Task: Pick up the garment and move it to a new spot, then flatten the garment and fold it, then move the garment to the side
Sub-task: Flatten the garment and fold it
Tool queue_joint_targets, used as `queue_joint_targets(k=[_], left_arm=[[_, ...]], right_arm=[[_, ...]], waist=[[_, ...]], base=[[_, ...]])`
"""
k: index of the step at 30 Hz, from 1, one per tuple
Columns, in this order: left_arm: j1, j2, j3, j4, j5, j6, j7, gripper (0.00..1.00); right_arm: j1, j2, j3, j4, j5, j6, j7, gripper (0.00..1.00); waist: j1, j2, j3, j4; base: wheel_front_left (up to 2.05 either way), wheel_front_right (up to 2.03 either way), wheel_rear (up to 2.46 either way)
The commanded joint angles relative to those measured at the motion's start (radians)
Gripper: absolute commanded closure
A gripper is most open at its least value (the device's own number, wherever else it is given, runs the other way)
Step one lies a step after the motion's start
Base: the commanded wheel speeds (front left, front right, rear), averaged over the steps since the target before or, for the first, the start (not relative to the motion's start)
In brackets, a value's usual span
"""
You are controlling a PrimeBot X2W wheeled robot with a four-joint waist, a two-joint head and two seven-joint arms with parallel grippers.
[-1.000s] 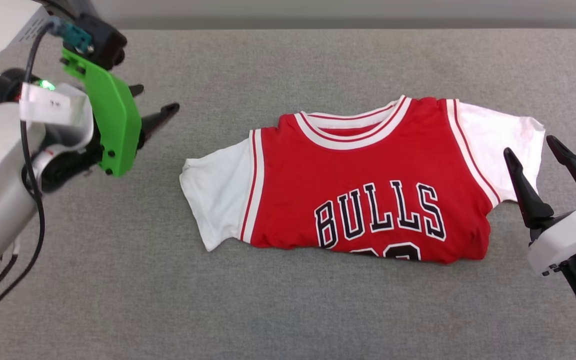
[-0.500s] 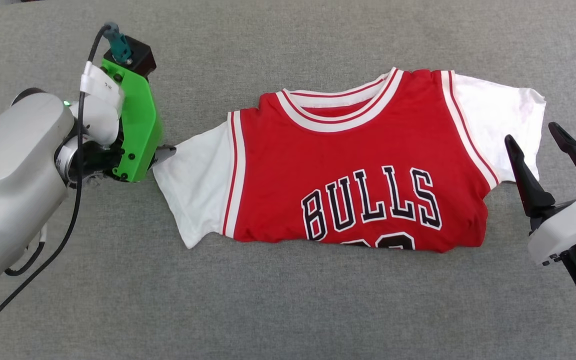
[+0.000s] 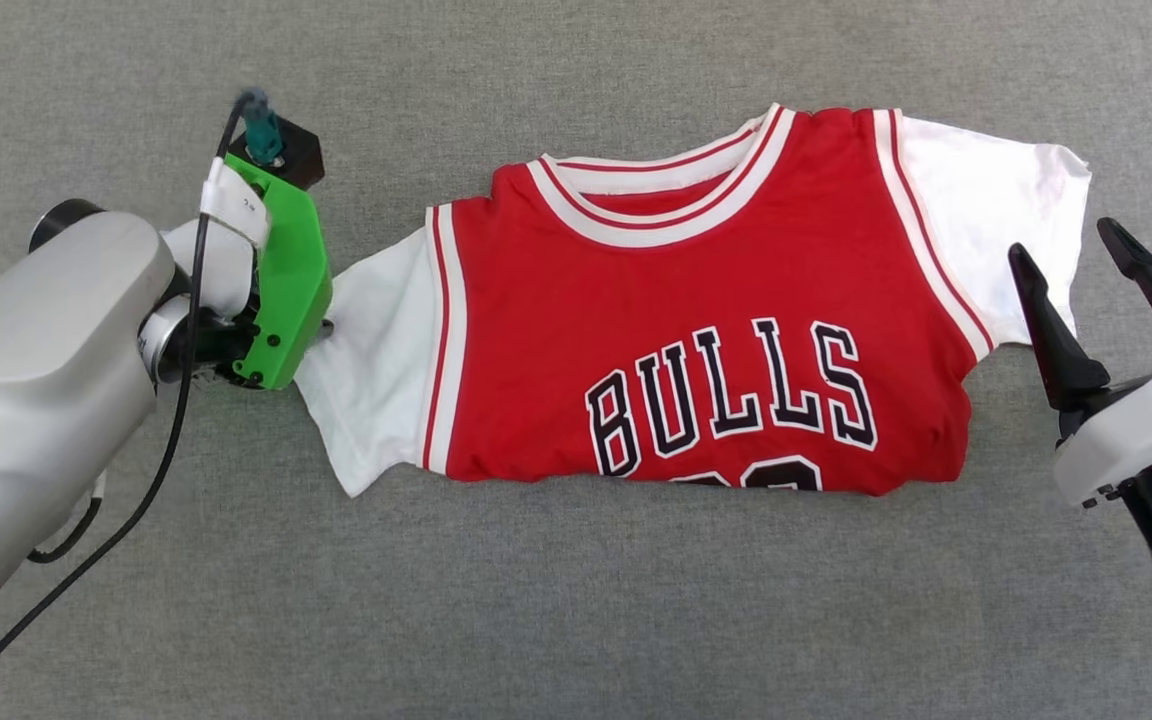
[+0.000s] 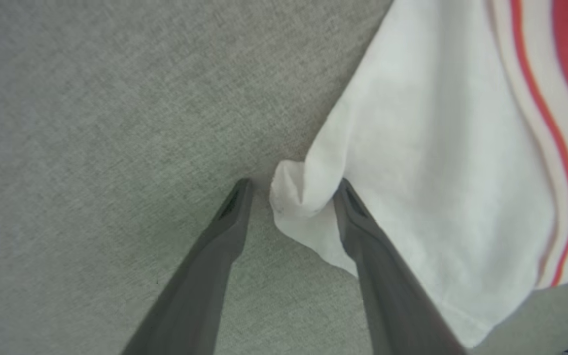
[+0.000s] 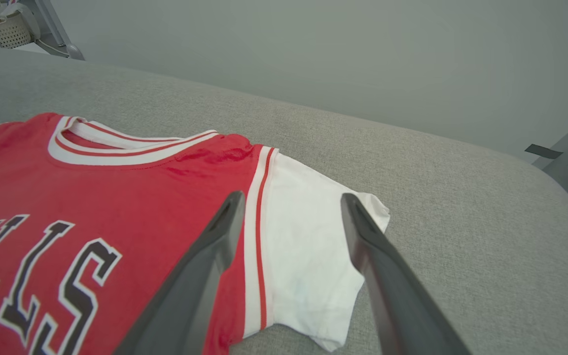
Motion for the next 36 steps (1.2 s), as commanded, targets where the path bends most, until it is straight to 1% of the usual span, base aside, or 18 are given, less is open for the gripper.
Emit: queue_joint_targets(k=[1, 5, 8, 12, 14, 18, 21, 22, 25, 28, 31, 36], left_arm=[[0.059, -0.005, -0.026, -0.002, 0.019, -0.003, -0.007, 1.00], [0.065, 0.021, -0.032, -0.034, 0.069, -0.003, -0.063, 1.00], [0.066, 0.039, -0.033, -0.044, 0.079, -0.003, -0.122, 1.00], [0.049, 0.039, -0.022, -0.038, 0.068, -0.003, -0.235, 1.00], [0.041, 0.035, -0.010, -0.039, 0.062, -0.003, -0.292, 1.00], [0.025, 0.032, 0.002, -0.058, 0.057, -0.003, -0.375, 1.00], [0.012, 0.036, 0.003, -0.082, 0.065, -0.003, -0.419, 1.00], [0.010, 0.037, 0.004, -0.087, 0.066, -0.003, -0.426, 1.00], [-0.004, 0.042, 0.006, -0.115, 0.074, -0.003, -0.453, 1.00], [-0.015, 0.044, 0.008, -0.132, 0.084, -0.003, -0.468, 1.00], [-0.030, 0.046, 0.012, -0.152, 0.096, -0.001, -0.478, 1.00], [-0.055, 0.046, 0.022, -0.188, 0.110, 0.005, -0.495, 1.00]], right_arm=[[-0.024, -0.001, 0.002, 0.003, -0.002, -0.001, 0.001, 0.00], [-0.040, -0.025, 0.006, 0.013, 0.003, -0.001, 0.005, 0.00], [-0.068, -0.071, -0.003, 0.016, 0.007, -0.001, 0.025, 0.00], [-0.123, -0.147, -0.012, 0.018, 0.031, -0.001, 0.090, 0.00], [-0.154, -0.185, -0.008, 0.029, 0.057, -0.001, 0.149, 0.00], [-0.226, -0.277, 0.027, 0.074, 0.146, -0.001, 0.310, 0.00], [-0.280, -0.358, 0.073, 0.127, 0.223, -0.001, 0.475, 0.00], [-0.294, -0.374, 0.085, 0.136, 0.238, -0.001, 0.507, 0.00], [-0.363, -0.425, 0.124, 0.200, 0.316, -0.001, 0.675, 0.00], [-0.423, -0.442, 0.142, 0.255, 0.354, -0.001, 0.792, 0.00], [-0.482, -0.425, 0.129, 0.325, 0.375, -0.001, 0.882, 0.00], [-0.553, -0.373, 0.102, 0.398, 0.360, -0.001, 0.928, 0.00]], waist=[[0.0000, 0.0065, -0.003, 0.000], [0.0000, 0.0065, -0.029, 0.009], [0.0000, 0.0065, -0.055, 0.022], [0.0000, 0.0065, -0.084, 0.046], [0.0000, 0.0065, -0.093, 0.057], [0.0000, 0.0065, -0.094, 0.083], [0.0000, 0.0065, -0.086, 0.102], [0.0000, 0.0065, -0.084, 0.105], [0.0000, 0.0065, -0.061, 0.126], [0.0000, 0.0065, -0.039, 0.141], [0.0000, 0.0065, -0.005, 0.157], [0.0000, 0.0065, 0.051, 0.177]], base=[[0.00, 0.00, 0.00], [0.00, 0.00, 0.00], [0.00, 0.00, 0.00], [0.00, 0.00, 0.00], [0.00, 0.00, 0.00], [0.00, 0.00, 0.00], [0.00, 0.00, 0.00], [0.00, 0.00, 0.00], [0.00, 0.00, 0.00], [0.00, 0.00, 0.00], [0.00, 0.00, 0.00], [0.00, 0.00, 0.00]])
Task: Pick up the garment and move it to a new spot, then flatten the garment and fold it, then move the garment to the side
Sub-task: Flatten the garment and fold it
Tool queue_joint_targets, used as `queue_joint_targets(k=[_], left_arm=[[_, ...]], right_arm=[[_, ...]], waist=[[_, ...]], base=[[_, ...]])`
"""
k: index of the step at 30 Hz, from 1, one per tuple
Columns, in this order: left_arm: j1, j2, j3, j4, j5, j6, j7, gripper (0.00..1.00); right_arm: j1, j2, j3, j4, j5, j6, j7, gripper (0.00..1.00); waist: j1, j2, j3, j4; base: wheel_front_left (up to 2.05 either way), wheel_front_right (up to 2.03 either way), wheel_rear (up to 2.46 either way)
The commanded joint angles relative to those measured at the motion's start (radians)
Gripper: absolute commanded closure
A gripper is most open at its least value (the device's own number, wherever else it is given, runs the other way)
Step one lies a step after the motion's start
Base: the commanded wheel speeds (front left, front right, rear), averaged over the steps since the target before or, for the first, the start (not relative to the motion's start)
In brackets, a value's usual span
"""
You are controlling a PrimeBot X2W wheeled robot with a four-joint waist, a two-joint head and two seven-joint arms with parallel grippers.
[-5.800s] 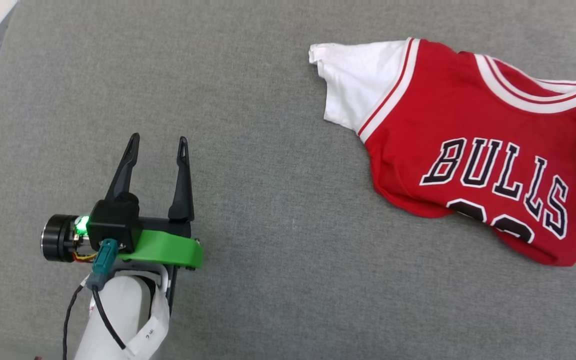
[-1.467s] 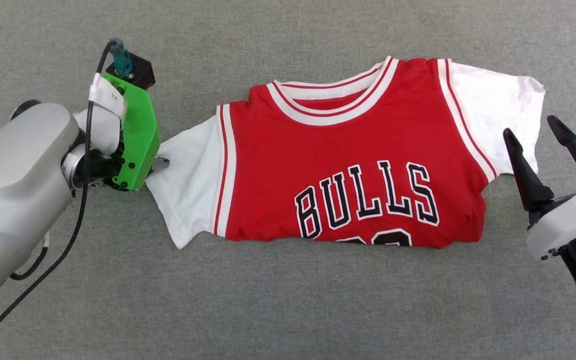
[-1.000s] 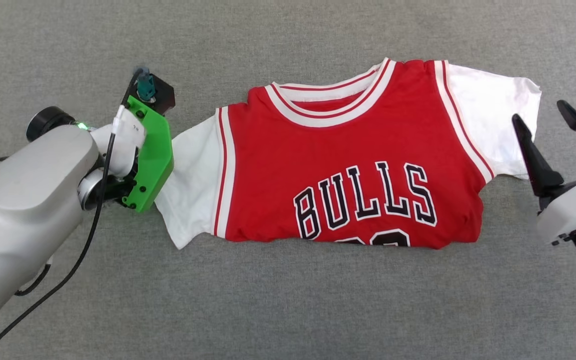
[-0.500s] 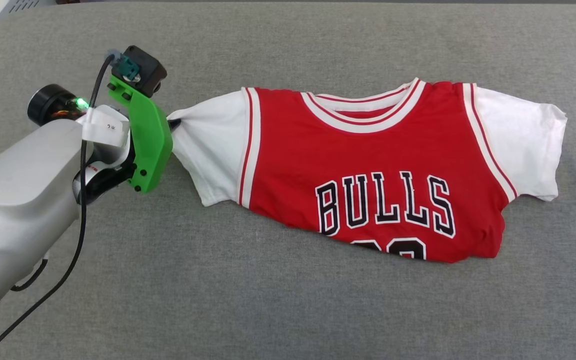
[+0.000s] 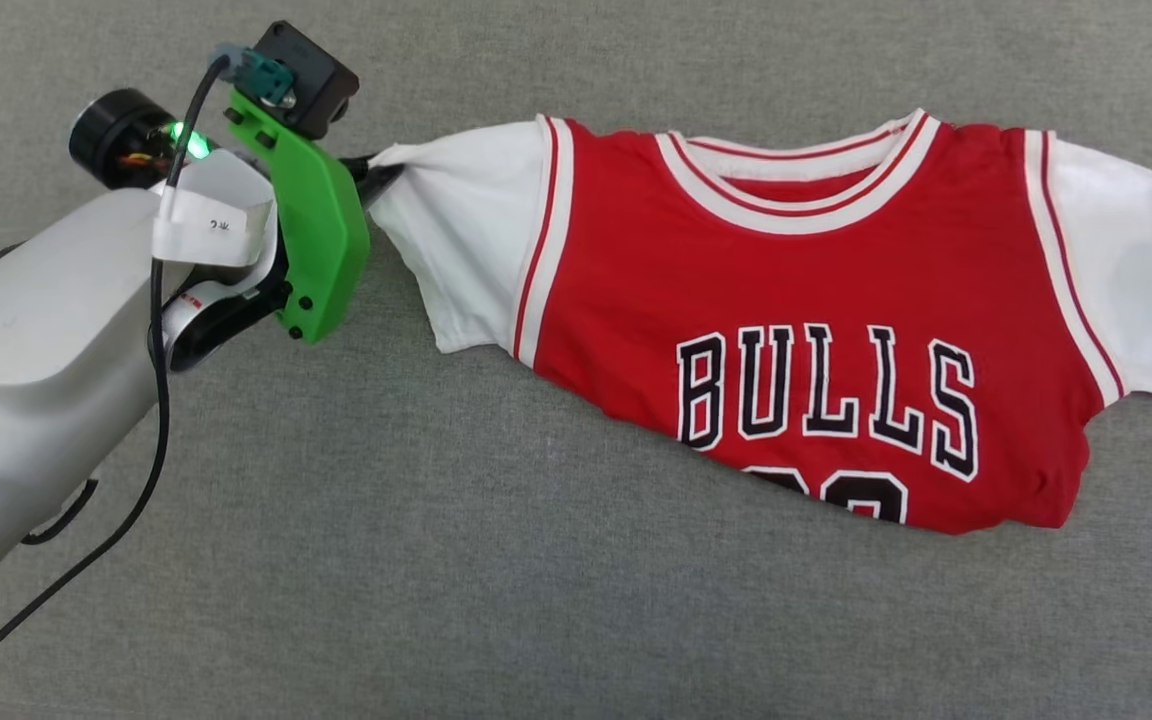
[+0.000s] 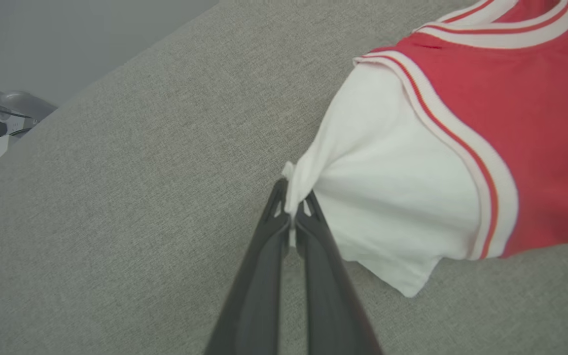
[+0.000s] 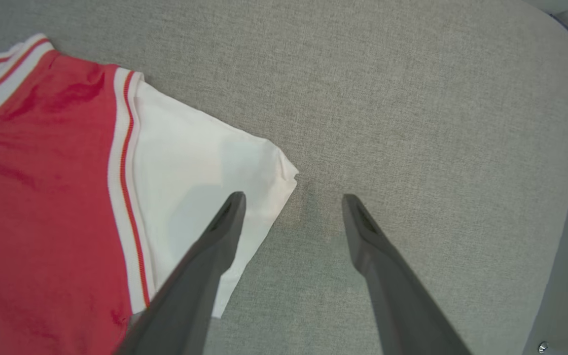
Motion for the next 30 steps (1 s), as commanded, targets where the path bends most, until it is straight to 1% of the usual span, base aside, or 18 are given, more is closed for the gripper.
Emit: queue_joint_targets(k=[1, 4, 8, 11, 18, 19, 20, 25, 30], left_arm=[[-0.025, 0.004, 0.006, -0.010, 0.012, 0.007, -0.008, 1.00], [-0.036, 0.006, 0.011, -0.027, 0.018, 0.012, -0.015, 1.00], [-0.045, 0.009, 0.015, -0.037, 0.023, 0.016, -0.022, 1.00], [-0.049, 0.009, 0.017, -0.037, 0.025, 0.016, -0.027, 1.00], [-0.048, 0.008, 0.015, -0.027, 0.021, 0.016, -0.028, 1.00], [-0.047, 0.008, 0.015, -0.024, 0.020, 0.015, -0.029, 1.00], [-0.044, 0.007, 0.014, -0.020, 0.019, 0.015, -0.029, 1.00], [-0.026, 0.001, 0.010, 0.006, 0.009, 0.013, -0.039, 1.00], [-0.013, 0.007, 0.012, 0.020, 0.011, 0.011, -0.073, 1.00]], right_arm=[[-0.020, 0.017, -0.005, 0.019, -0.013, -0.001, 0.006, 0.00], [-0.029, 0.052, -0.019, 0.053, -0.031, -0.001, -0.002, 0.00], [-0.014, 0.079, -0.022, 0.093, -0.067, -0.001, -0.038, 0.00], [0.015, 0.089, -0.010, 0.122, -0.089, -0.001, -0.072, 0.00], [0.076, 0.103, 0.027, 0.179, -0.076, -0.001, -0.075, 0.00], [0.077, 0.104, 0.030, 0.181, -0.073, -0.001, -0.078, 0.36], [0.075, 0.103, 0.030, 0.182, -0.070, -0.001, -0.087, 1.00], [0.048, 0.098, 0.014, 0.200, -0.075, -0.001, -0.160, 1.00], [0.021, 0.097, 0.009, 0.194, -0.064, -0.001, -0.277, 1.00]], waist=[[0.0000, 0.0065, 0.052, 0.026], [0.0000, 0.0065, 0.080, 0.032], [0.0000, 0.0065, 0.109, 0.036], [0.0000, 0.0065, 0.123, 0.038], [0.0000, 0.0065, 0.131, 0.033], [0.0000, 0.0065, 0.128, 0.031], [0.0000, 0.0065, 0.123, 0.029], [0.0000, 0.0065, 0.076, 0.019], [0.0000, 0.0065, -0.003, 0.004]], base=[[0.00, 0.00, 0.00], [0.00, 0.00, 0.00], [0.00, 0.00, 0.00], [0.00, 0.00, 0.00], [0.00, 0.00, 0.00], [0.00, 0.00, 0.00], [0.00, 0.00, 0.00], [0.00, 0.00, 0.00], [0.00, 0.00, 0.00]])
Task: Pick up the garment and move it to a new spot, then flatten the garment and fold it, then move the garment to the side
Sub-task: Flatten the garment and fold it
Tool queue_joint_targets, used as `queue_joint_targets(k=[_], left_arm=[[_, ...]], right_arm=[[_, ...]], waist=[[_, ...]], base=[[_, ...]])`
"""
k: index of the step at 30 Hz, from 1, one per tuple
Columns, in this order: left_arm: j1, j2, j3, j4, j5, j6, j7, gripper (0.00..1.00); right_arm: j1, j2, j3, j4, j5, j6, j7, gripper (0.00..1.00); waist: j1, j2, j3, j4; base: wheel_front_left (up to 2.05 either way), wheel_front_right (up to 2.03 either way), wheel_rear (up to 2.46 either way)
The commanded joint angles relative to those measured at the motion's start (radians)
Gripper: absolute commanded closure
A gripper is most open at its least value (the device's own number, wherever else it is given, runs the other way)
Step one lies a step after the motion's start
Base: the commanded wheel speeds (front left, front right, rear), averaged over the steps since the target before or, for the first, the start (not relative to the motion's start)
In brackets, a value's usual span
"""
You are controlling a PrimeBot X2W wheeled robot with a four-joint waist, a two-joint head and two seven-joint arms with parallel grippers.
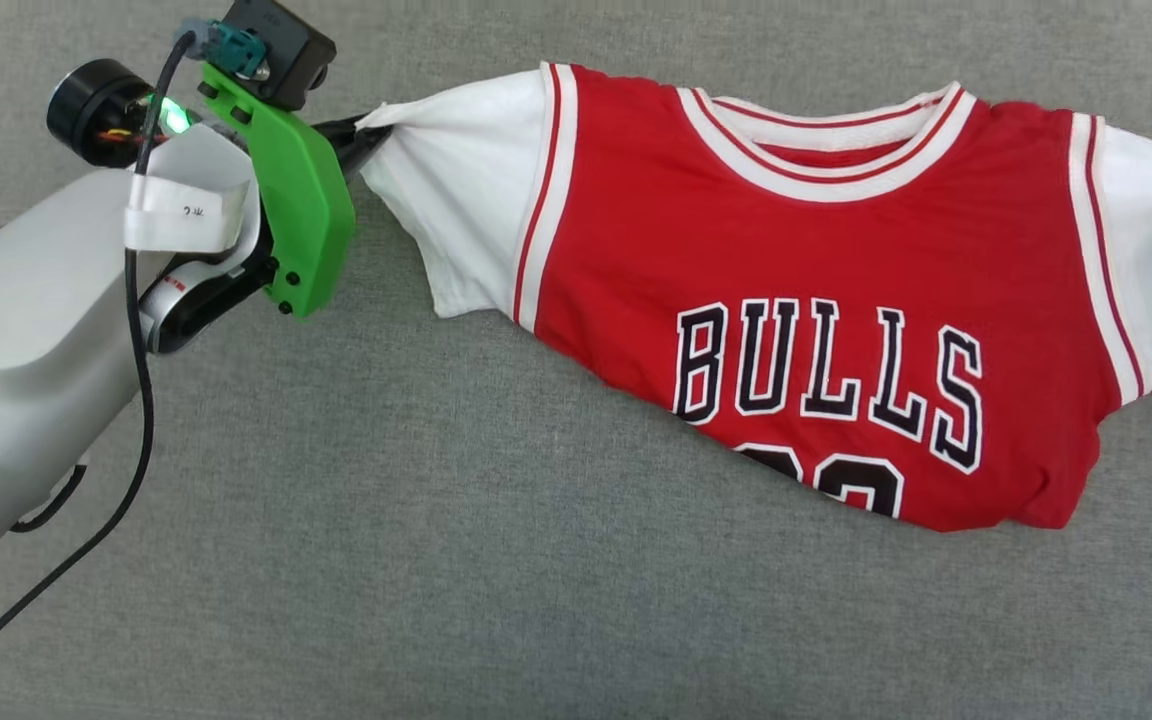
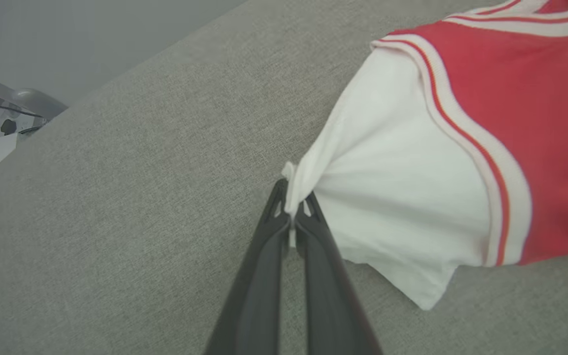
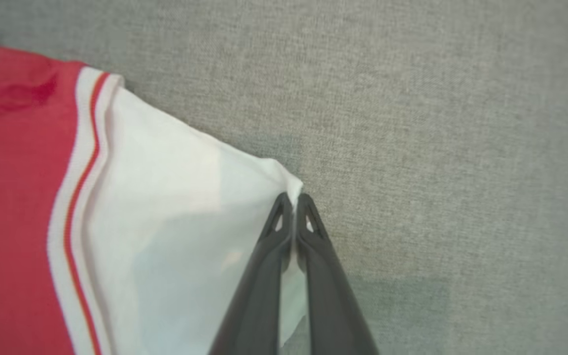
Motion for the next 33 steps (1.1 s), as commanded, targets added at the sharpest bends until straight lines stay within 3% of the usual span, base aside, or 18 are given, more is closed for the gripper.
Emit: queue_joint_targets(k=[1, 11, 13, 19, 26, 33], left_arm=[[0.011, 0.007, 0.008, 0.004, 0.010, 0.003, -0.019, 1.00], [-0.002, 0.048, 0.048, -0.065, 0.043, 0.040, -0.122, 1.00], [-0.029, 0.070, 0.076, -0.125, 0.051, 0.066, -0.143, 1.00], [-0.099, 0.084, 0.118, -0.195, 0.070, 0.102, -0.150, 1.00], [-0.250, 0.042, 0.168, -0.139, 0.097, 0.102, -0.141, 1.00], [-0.470, -0.025, 0.214, 0.015, 0.145, 0.058, -0.153, 1.00]], right_arm=[[0.011, -0.004, 0.003, -0.003, 0.011, -0.001, -0.033, 1.00], [0.038, -0.079, 0.052, -0.141, 0.101, -0.001, -0.220, 1.00], [0.039, -0.099, 0.058, -0.205, 0.118, -0.001, -0.278, 1.00], [-0.014, -0.090, 0.037, -0.279, 0.085, -0.001, -0.369, 1.00], [-0.205, -0.040, 0.029, -0.278, -0.043, -0.001, -0.384, 1.00], [-0.529, 0.026, 0.051, -0.130, -0.210, -0.001, -0.414, 1.00]], waist=[[-0.0001, 0.0065, -0.067, -0.016], [-0.0001, 0.0065, -0.211, -0.039], [-0.0001, 0.0065, -0.242, -0.048], [-0.0001, 0.0065, -0.247, -0.054], [-0.0001, 0.0065, -0.159, -0.060], [-0.0001, 0.0065, -0.050, -0.074]], base=[[0.00, 0.00, 0.00], [0.00, 0.00, 0.00], [0.00, 0.00, 0.00], [0.00, 0.00, 0.00], [0.00, 0.00, 0.00], [0.00, 0.00, 0.00]])
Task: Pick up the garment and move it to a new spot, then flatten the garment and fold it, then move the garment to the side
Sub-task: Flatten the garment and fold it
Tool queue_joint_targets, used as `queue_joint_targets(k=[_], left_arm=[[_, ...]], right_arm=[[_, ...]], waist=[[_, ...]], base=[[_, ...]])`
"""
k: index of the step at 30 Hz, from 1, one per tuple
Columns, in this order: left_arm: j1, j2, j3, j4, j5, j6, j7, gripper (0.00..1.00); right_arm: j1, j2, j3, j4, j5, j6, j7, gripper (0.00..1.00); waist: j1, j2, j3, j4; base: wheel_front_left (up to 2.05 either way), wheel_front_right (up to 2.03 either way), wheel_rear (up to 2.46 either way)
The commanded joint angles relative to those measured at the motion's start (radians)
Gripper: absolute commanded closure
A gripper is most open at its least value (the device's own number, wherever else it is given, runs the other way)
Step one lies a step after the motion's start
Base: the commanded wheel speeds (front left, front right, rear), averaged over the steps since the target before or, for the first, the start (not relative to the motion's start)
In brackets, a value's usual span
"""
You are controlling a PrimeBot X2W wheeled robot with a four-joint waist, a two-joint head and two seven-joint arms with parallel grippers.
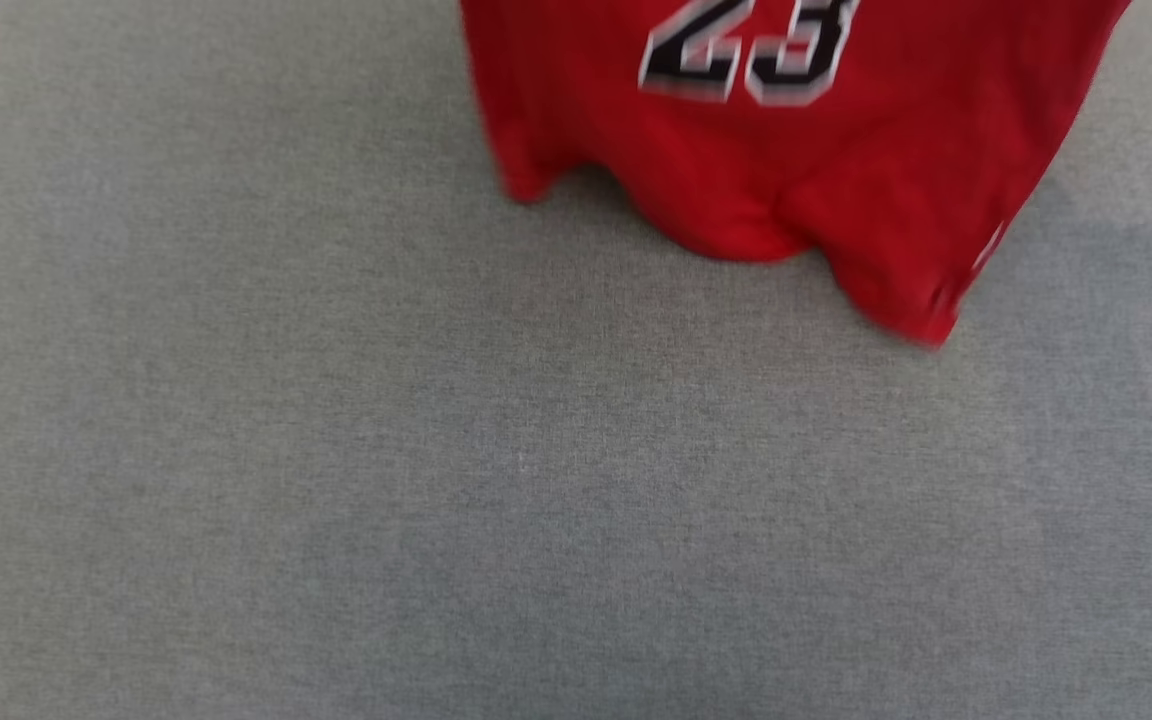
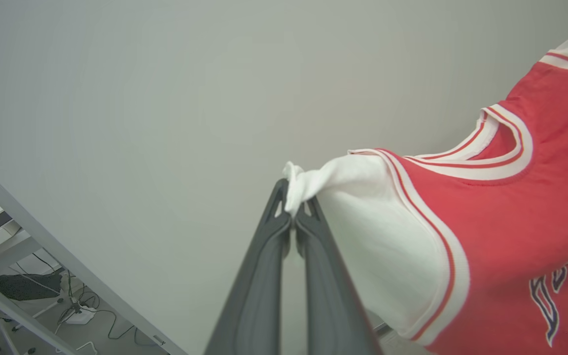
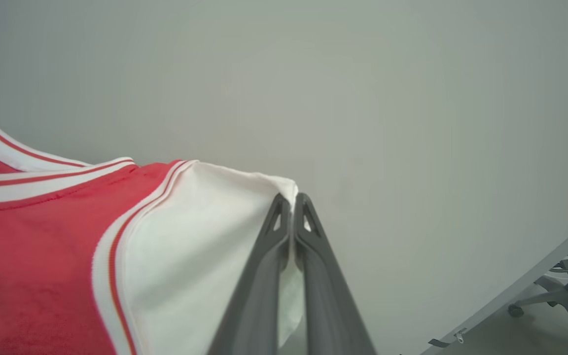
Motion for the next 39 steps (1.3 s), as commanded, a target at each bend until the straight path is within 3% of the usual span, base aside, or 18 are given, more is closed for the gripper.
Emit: queue_joint_targets(k=[1, 8, 14, 16, 24, 30, 37, 39], left_arm=[[-0.050, -0.015, 0.010, 0.028, 0.023, -0.008, -0.014, 1.00], [-0.229, -0.065, 0.058, 0.183, 0.046, -0.036, -0.081, 1.00], [-0.313, -0.081, 0.071, 0.264, 0.037, -0.060, -0.120, 1.00], [-0.293, -0.093, 0.062, 0.324, 0.002, -0.070, -0.152, 1.00], [-0.148, -0.097, 0.023, 0.374, -0.062, -0.073, -0.212, 1.00], [0.045, -0.058, 0.000, 0.365, -0.133, -0.073, -0.273, 1.00], [0.343, -0.019, -0.018, 0.294, -0.187, -0.070, -0.320, 1.00], [0.435, -0.007, -0.017, 0.262, -0.195, -0.051, -0.325, 1.00]], right_arm=[[-0.070, 0.013, 0.006, 0.031, -0.028, -0.001, -0.017, 1.00], [-0.361, 0.081, 0.004, 0.208, -0.155, -0.001, -0.150, 1.00], [-0.502, 0.124, 0.036, 0.335, -0.205, -0.001, -0.232, 1.00], [-0.531, 0.147, 0.079, 0.445, -0.209, -0.001, -0.272, 1.00], [-0.409, 0.209, 0.131, 0.560, -0.164, -0.001, -0.370, 1.00], [-0.243, 0.250, 0.204, 0.597, -0.100, -0.001, -0.442, 1.00], [0.026, 0.227, 0.322, 0.548, 0.042, -0.001, -0.499, 1.00], [0.111, 0.208, 0.358, 0.513, 0.085, -0.001, -0.508, 1.00]], waist=[[0.0001, 0.0065, 0.070, -0.010], [0.0001, 0.0065, 0.118, -0.020], [0.0001, 0.0065, 0.138, -0.023], [0.0001, 0.0065, 0.172, -0.023], [0.0001, 0.0065, 0.188, -0.029], [0.0001, 0.0065, 0.136, -0.040], [0.0001, 0.0065, 0.031, -0.025], [0.0001, 0.0065, -0.001, -0.023]], base=[[0.00, 0.00, 0.00], [0.00, 0.00, 0.00], [0.00, 0.00, 0.00], [0.00, 0.00, 0.00], [0.00, 0.00, 0.00], [0.00, 0.00, 0.00], [0.00, 0.00, 0.00], [0.00, 0.00, 0.00]])
